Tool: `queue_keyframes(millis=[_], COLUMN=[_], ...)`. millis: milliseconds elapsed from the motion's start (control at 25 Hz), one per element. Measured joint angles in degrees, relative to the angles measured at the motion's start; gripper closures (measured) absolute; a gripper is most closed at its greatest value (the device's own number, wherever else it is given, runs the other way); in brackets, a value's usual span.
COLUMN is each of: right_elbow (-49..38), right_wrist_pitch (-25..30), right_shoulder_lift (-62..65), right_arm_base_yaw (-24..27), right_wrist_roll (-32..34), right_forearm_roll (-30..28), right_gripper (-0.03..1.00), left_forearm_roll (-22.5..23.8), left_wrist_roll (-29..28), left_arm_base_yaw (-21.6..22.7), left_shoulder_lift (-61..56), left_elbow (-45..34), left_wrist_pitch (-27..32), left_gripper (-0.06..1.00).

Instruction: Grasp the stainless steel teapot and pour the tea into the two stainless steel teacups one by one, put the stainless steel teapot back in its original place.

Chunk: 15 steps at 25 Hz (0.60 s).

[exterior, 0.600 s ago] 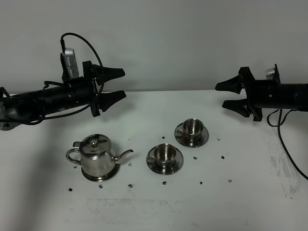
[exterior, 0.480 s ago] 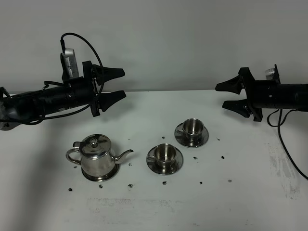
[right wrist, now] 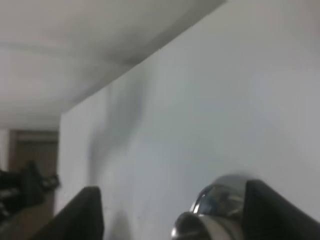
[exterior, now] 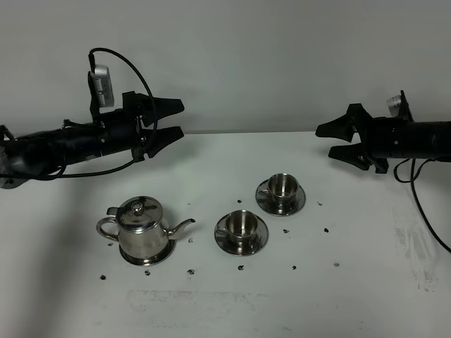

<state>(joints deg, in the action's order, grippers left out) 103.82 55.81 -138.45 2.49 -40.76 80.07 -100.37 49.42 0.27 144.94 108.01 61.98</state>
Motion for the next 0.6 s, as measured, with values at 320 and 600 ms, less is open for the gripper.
queue_keyframes(millis=[320, 600], right_elbow=[16.32, 28.85], right_wrist_pitch=[3.12, 8.80], right_shoulder_lift=[0.10, 1.96], right_arm_base_yaw=[0.00, -0.25], right_wrist_roll=[3.66, 17.86], right_forearm_roll=[-22.36, -52.49], right_gripper=[0.45, 0.46], left_forearm_roll=[19.37, 46.34], left_wrist_roll=[-2.47, -11.00], left_arm_base_yaw=[-0.13, -2.13], left_shoulder_lift=[0.12, -2.21], left_elbow=[17.81, 27.06], left_wrist_pitch=[2.20, 3.23], left_gripper=[0.30, 0.35])
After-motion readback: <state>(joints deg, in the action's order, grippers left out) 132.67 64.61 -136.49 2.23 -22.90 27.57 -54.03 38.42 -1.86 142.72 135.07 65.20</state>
